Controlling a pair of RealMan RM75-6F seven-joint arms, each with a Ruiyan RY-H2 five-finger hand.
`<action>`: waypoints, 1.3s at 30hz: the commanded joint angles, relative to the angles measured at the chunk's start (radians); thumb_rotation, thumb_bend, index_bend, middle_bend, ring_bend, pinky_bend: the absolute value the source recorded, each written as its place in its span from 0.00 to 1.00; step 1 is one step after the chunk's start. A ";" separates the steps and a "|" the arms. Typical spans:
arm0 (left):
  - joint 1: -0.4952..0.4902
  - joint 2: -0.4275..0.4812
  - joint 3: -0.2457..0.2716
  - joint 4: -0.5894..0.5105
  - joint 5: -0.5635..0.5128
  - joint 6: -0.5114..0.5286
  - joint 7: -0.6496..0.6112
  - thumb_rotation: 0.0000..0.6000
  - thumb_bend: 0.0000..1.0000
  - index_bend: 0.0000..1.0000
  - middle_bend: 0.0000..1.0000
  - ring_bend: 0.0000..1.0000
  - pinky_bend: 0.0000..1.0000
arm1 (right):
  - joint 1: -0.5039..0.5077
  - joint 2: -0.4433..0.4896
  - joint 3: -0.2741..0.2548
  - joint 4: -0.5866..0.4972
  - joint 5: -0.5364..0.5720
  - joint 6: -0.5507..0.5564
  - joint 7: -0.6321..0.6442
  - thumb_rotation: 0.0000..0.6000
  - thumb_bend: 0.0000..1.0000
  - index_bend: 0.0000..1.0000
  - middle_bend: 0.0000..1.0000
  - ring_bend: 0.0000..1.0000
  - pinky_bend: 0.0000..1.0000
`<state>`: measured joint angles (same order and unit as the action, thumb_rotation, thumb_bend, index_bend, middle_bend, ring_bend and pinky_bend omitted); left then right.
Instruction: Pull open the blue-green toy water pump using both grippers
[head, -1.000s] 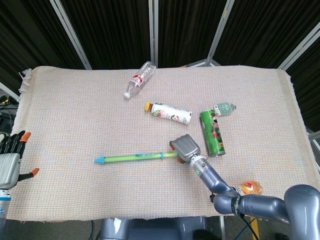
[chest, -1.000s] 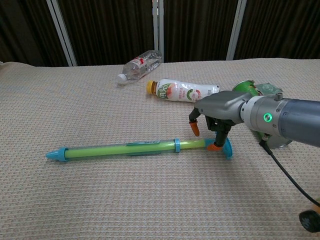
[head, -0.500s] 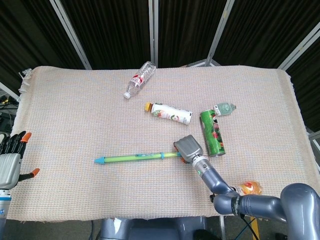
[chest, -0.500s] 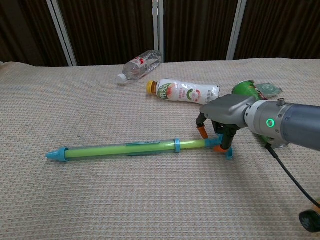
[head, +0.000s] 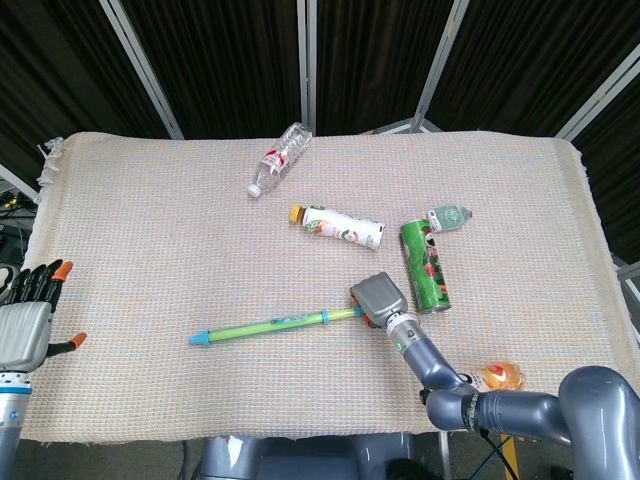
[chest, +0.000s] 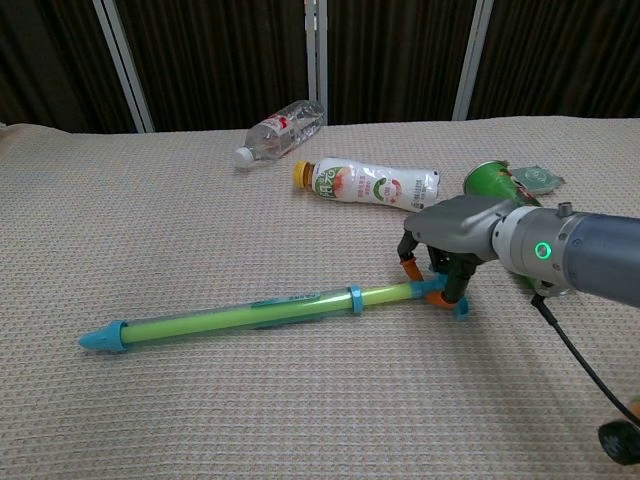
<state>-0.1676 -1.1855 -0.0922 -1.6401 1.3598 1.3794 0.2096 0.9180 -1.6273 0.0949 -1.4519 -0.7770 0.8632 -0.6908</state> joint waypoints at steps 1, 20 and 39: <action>-0.034 -0.029 -0.004 0.029 0.018 -0.040 -0.007 1.00 0.00 0.00 0.48 0.41 0.39 | -0.001 0.007 0.000 -0.018 0.025 0.012 -0.005 1.00 0.44 0.67 1.00 1.00 1.00; -0.352 -0.269 -0.069 0.024 -0.189 -0.463 0.121 1.00 0.02 0.21 0.89 0.82 1.00 | 0.047 0.028 0.035 -0.144 0.324 0.152 -0.136 1.00 0.50 0.67 1.00 1.00 1.00; -0.465 -0.356 -0.052 -0.010 -0.427 -0.534 0.168 1.00 0.20 0.31 0.90 0.83 1.00 | 0.068 0.032 0.037 -0.172 0.365 0.187 -0.152 1.00 0.50 0.67 1.00 1.00 1.00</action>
<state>-0.6224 -1.5341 -0.1470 -1.6544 0.9479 0.8489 0.3696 0.9860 -1.5958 0.1323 -1.6237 -0.4116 1.0497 -0.8426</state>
